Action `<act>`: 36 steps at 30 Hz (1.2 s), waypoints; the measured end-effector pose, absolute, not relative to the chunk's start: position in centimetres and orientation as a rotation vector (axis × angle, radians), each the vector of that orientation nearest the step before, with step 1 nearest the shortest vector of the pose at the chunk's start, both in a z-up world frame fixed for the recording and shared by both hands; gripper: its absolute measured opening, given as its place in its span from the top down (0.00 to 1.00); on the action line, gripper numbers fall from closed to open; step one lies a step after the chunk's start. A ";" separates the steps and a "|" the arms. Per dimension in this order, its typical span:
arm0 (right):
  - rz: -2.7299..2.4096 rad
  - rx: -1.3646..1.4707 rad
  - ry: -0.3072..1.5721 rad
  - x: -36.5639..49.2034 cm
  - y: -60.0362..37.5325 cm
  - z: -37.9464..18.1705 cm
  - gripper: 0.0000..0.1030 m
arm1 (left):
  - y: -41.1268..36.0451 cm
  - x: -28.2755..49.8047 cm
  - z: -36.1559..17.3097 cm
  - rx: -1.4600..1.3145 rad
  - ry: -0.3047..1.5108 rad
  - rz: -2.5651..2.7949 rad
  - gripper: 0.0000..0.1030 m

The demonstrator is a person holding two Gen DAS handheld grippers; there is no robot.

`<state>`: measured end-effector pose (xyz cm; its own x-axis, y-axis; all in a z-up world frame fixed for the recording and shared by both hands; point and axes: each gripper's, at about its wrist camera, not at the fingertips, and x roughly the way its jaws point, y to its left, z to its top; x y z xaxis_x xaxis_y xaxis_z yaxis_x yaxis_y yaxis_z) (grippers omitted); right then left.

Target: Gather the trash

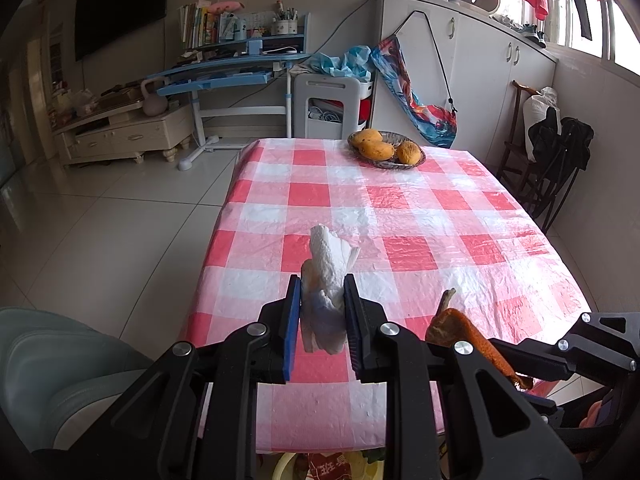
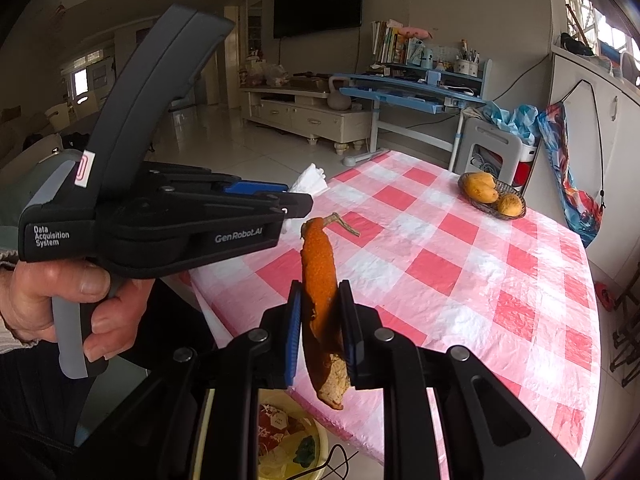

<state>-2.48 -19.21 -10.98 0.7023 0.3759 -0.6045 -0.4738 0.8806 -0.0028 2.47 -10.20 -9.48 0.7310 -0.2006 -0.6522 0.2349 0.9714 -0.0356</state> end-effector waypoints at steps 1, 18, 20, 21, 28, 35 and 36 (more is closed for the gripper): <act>0.476 -0.164 0.636 -2.5 -19.2 -11.0 0.81 | -10.2 2.4 -9.4 0.051 0.712 -0.240 0.80; 0.500 -0.192 0.661 -2.8 -18.2 -11.5 0.80 | -9.8 2.7 -9.8 0.048 0.718 -0.232 0.80; 0.500 -0.195 0.664 -2.8 -18.1 -11.6 0.80 | -9.7 2.7 -9.9 0.048 0.719 -0.232 0.80; 0.500 -0.196 0.665 -2.8 -18.1 -11.6 0.80 | -9.7 2.7 -9.9 0.048 0.719 -0.232 0.80; 0.504 -0.200 0.674 -2.7 -17.9 -11.6 0.80 | -9.7 2.7 -9.9 0.048 0.719 -0.231 0.80; 0.510 -0.210 0.685 -2.8 -17.7 -11.9 0.80 | -9.8 2.7 -10.2 0.049 0.725 -0.231 0.80; 0.512 -0.211 0.687 -2.7 -17.7 -11.9 0.80 | -9.7 2.7 -10.3 0.049 0.726 -0.232 0.80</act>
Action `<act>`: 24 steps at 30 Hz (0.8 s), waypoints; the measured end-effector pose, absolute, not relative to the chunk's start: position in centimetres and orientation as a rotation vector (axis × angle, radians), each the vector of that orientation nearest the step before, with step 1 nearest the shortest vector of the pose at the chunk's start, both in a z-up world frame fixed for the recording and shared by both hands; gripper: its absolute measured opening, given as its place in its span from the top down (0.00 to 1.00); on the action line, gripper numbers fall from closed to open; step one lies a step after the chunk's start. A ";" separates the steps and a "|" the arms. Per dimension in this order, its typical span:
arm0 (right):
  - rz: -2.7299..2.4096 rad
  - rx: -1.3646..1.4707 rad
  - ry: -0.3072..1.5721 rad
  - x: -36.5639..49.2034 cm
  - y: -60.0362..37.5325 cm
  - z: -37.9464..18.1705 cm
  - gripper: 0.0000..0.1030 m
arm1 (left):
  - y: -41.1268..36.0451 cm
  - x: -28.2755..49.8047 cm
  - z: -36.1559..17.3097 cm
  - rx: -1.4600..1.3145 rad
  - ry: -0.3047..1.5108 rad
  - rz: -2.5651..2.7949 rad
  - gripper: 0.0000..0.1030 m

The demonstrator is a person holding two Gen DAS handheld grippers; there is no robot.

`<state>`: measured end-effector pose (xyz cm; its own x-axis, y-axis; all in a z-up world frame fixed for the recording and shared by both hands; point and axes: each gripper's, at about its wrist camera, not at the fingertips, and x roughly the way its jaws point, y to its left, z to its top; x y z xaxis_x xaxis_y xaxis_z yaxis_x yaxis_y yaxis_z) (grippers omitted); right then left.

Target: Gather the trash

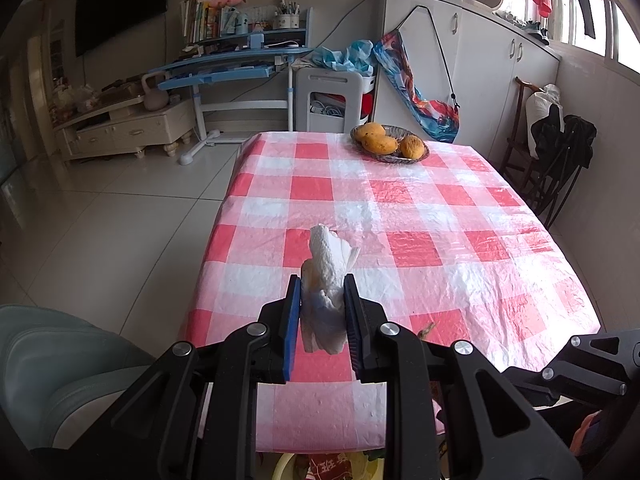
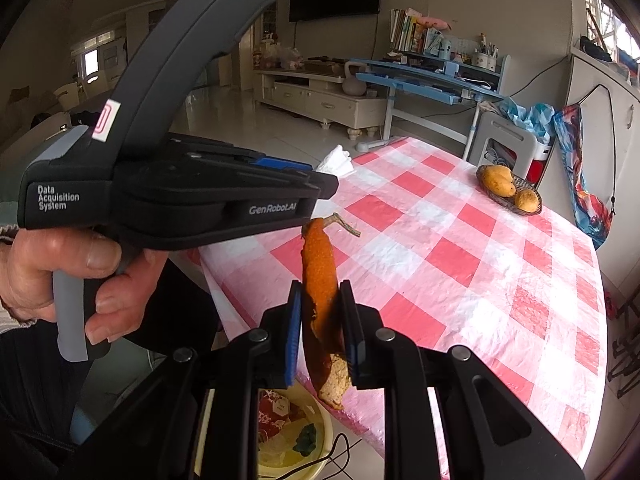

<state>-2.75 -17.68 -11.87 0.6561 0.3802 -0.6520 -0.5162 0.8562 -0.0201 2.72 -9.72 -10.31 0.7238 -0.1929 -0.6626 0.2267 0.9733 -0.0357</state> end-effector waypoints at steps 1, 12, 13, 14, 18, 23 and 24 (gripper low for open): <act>0.514 -0.214 0.689 -2.8 -17.6 -11.9 0.80 | -9.8 2.7 -10.2 0.049 0.726 -0.231 0.80; 0.530 -0.236 0.707 -2.8 -17.1 -12.2 0.80 | -9.9 2.8 -10.4 0.048 0.728 -0.231 0.80; 0.531 -0.238 0.708 -2.8 -17.0 -12.2 0.80 | -9.9 2.8 -10.6 0.046 0.730 -0.230 0.80; 0.532 -0.240 0.708 -2.8 -17.0 -12.2 0.80 | -10.0 2.8 -10.7 0.046 0.732 -0.229 0.80; 0.533 -0.241 0.712 -2.9 -16.9 -12.3 0.80 | -10.0 2.8 -10.9 0.046 0.737 -0.224 0.80; 0.528 -0.238 0.716 -3.3 -16.9 -12.5 0.80 | -10.0 2.6 -10.8 0.050 0.731 -0.226 0.80; 0.526 -0.236 0.717 -3.4 -16.9 -12.5 0.80 | -10.0 2.4 -10.8 0.052 0.730 -0.226 0.80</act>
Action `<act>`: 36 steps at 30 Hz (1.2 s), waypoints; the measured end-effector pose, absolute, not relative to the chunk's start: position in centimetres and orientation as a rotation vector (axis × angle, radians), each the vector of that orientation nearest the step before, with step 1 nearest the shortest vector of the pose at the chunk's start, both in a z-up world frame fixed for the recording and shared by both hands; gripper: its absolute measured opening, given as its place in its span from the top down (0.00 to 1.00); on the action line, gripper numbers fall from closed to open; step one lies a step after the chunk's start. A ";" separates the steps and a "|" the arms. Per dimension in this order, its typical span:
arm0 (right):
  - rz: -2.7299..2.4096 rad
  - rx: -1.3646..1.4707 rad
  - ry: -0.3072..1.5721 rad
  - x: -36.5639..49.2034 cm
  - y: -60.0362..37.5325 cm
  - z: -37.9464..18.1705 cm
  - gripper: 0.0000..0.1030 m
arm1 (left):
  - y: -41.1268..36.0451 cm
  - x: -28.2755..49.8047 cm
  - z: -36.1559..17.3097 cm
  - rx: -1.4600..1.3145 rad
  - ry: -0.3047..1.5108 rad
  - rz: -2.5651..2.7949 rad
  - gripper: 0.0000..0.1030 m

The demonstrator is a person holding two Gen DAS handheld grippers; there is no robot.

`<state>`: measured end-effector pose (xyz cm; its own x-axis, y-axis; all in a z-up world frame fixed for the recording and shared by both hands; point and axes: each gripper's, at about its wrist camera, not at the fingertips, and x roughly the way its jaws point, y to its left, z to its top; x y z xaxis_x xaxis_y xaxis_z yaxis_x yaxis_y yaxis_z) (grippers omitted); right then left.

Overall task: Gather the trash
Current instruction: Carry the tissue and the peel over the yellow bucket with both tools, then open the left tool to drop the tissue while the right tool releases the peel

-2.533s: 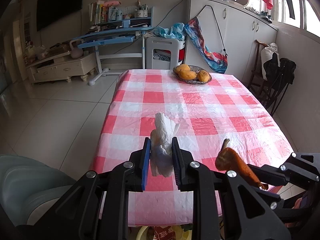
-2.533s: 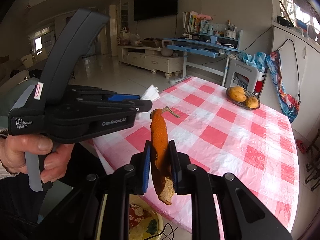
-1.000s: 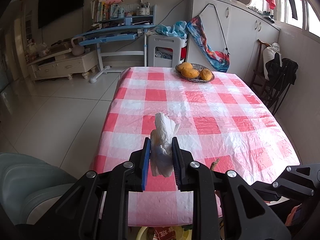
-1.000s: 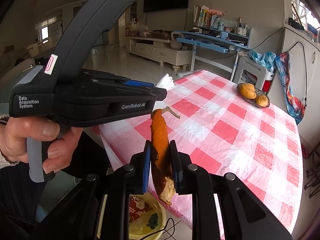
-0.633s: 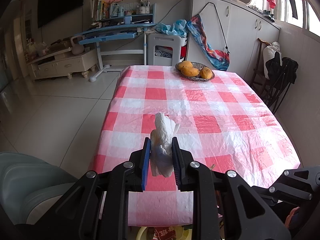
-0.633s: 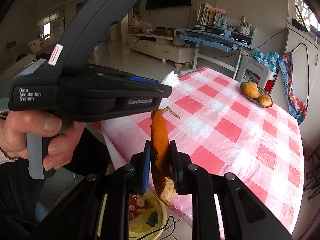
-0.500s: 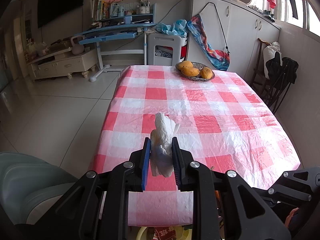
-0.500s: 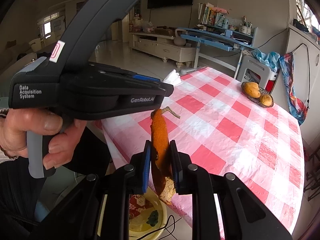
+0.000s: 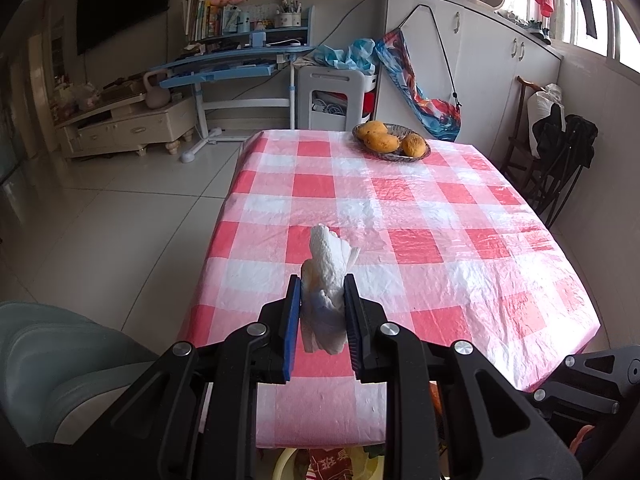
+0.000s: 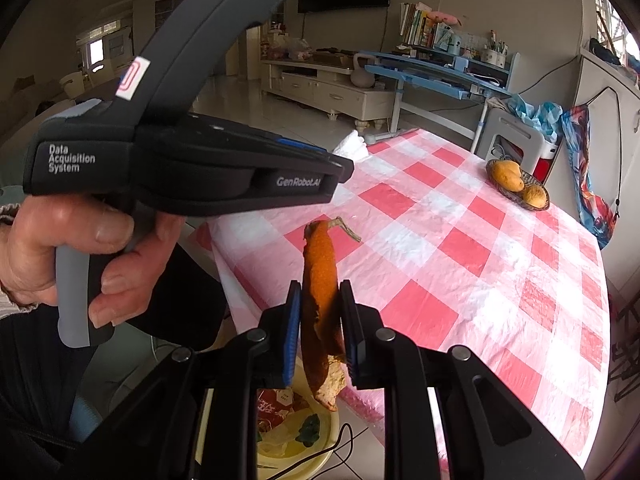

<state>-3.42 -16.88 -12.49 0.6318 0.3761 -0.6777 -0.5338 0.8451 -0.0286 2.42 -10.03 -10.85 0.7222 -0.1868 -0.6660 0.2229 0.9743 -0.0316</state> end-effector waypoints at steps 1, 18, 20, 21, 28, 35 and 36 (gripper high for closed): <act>0.523 -0.234 0.718 -3.6 -16.9 -12.5 0.80 | -10.0 2.3 -10.7 0.053 0.729 -0.226 0.80; 0.530 -0.227 0.755 -6.6 -15.7 -13.4 0.80 | -8.8 -3.1 -11.0 0.076 0.763 -0.224 0.80; 0.530 -0.225 0.791 -7.0 -15.5 -14.0 0.65 | -8.8 -3.5 -11.3 0.082 0.780 -0.229 0.80; 0.524 -0.228 0.807 -7.2 -15.5 -14.3 0.59 | -8.8 -3.8 -11.5 0.087 0.794 -0.235 0.80; 0.374 -0.192 0.822 -8.4 -17.2 -14.3 0.47 | -9.9 -6.0 -13.6 0.175 0.900 -0.280 0.60; 0.078 -0.072 0.668 -10.2 -21.1 -11.4 0.16 | -9.4 -7.1 -11.2 0.147 0.779 -0.224 0.34; 0.039 -0.067 0.638 -10.5 -21.4 -10.9 0.14 | -9.3 -6.9 -10.8 0.138 0.762 -0.211 0.29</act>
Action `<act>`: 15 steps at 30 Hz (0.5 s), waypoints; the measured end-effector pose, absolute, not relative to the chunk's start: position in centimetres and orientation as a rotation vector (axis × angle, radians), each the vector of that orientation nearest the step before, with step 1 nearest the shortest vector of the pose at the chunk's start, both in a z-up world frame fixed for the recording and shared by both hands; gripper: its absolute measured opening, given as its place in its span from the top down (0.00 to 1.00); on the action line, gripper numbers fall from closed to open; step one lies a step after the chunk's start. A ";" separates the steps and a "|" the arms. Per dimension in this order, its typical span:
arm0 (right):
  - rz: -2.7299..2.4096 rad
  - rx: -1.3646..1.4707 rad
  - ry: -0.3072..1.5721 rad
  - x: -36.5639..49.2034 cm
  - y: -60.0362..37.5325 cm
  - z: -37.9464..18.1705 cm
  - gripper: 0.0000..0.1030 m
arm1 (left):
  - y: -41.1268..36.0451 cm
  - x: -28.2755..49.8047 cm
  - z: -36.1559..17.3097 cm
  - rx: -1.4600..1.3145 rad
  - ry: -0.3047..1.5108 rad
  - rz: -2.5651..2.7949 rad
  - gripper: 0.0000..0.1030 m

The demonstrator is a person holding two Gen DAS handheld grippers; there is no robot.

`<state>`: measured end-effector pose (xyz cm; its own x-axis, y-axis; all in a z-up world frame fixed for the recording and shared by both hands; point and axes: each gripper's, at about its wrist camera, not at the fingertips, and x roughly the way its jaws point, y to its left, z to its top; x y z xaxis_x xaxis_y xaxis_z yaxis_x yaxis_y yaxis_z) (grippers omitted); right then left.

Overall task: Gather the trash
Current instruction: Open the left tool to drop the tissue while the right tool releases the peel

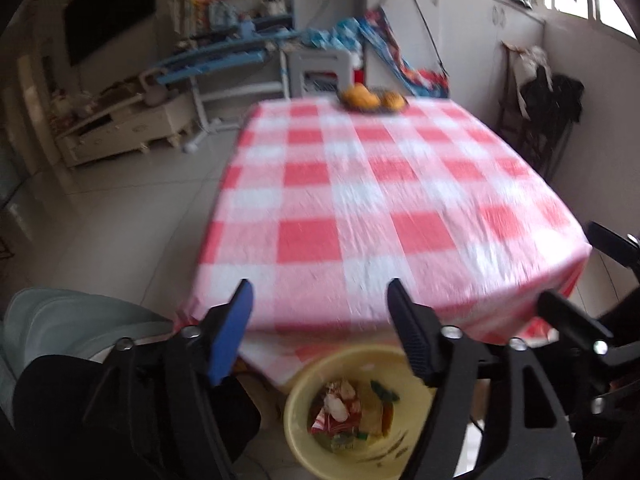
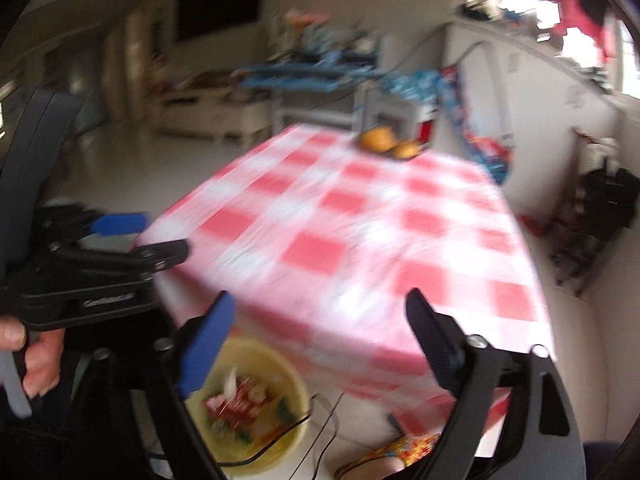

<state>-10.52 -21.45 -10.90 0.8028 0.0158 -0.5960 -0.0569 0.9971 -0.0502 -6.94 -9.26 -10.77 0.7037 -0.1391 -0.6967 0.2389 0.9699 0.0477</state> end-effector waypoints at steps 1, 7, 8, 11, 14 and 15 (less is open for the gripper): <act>0.009 -0.067 0.612 -10.8 -21.6 -10.5 0.13 | -9.1 -7.1 -10.2 0.123 0.732 -0.190 0.24; -0.100 -0.130 0.508 -11.0 -21.4 -9.6 0.08 | -8.7 -7.6 -8.1 0.092 0.616 -0.143 0.10; -0.107 -0.134 0.503 -10.8 -21.3 -9.6 0.08 | -8.6 -7.7 -7.9 0.091 0.608 -0.142 0.10; -0.124 -0.133 0.498 -10.6 -21.4 -9.9 0.08 | -8.0 -7.5 -7.8 0.079 0.608 -0.140 0.08; -0.129 -0.117 0.498 -10.4 -21.4 -10.0 0.08 | -7.2 -7.1 -7.7 0.056 0.613 -0.127 0.07; -0.130 -0.115 0.497 -10.3 -21.4 -10.1 0.08 | -7.1 -7.1 -7.7 0.050 0.614 -0.123 0.07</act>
<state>-10.32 -21.40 -10.05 0.8710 -0.1520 -0.4672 0.0961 0.9853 -0.1413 -7.06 -7.05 -7.69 0.8106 -0.0999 -0.5770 0.1295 0.9915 0.0102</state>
